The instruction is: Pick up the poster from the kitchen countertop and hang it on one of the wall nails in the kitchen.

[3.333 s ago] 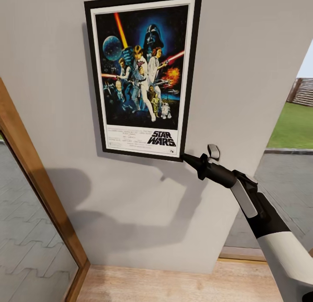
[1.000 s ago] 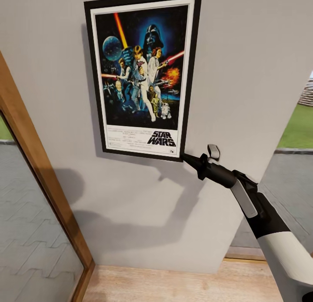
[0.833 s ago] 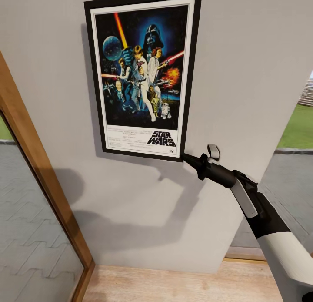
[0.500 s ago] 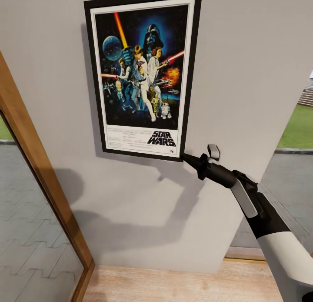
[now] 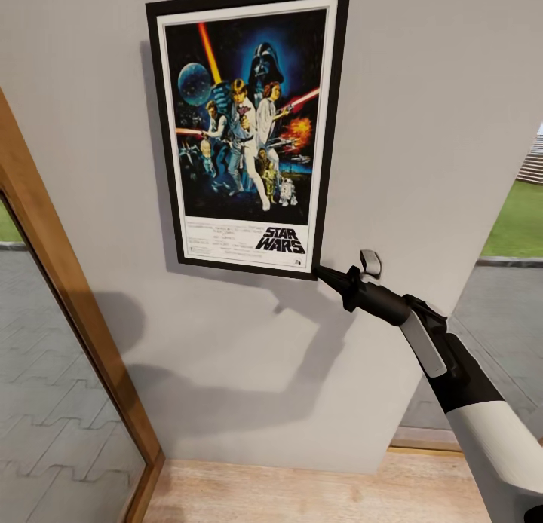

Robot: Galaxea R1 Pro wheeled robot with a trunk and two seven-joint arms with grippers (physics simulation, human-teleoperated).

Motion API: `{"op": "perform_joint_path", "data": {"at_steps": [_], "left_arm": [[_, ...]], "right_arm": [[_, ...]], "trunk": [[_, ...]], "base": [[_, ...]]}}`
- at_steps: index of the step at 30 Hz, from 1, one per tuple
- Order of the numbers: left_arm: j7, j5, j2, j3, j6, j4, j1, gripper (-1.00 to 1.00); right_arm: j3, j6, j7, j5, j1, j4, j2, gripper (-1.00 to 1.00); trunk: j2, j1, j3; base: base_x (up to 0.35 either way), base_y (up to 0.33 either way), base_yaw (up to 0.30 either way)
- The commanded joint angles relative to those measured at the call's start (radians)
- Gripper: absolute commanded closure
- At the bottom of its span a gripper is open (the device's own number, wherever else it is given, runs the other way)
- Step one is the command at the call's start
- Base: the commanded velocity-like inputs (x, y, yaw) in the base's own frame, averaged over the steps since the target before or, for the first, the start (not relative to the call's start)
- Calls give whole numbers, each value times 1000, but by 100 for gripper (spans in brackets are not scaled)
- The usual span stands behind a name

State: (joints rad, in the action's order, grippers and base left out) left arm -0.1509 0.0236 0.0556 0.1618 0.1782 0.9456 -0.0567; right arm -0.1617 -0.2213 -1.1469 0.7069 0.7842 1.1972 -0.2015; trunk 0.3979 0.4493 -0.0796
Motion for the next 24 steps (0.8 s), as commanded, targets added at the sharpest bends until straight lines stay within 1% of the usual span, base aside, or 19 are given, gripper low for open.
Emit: {"op": "perform_joint_path", "data": {"at_steps": [1,11,24], "left_arm": [[-6,2,0,2,7,3,0,-100],[-6,2,0,2,7,2,0,-100],[-6,2,0,2,7,2,0,-100]], "right_arm": [[-2,-14,-5,13,1,-1,-1,100],[-2,-15,-5,13,1,-1,-1,100],[-2,-15,-5,13,1,1,-1,100]], "trunk": [[2,1,-2],[2,1,-2],[2,1,-2]], "base": [[0,0,0],[1,0,0],[46,0,0]]}}
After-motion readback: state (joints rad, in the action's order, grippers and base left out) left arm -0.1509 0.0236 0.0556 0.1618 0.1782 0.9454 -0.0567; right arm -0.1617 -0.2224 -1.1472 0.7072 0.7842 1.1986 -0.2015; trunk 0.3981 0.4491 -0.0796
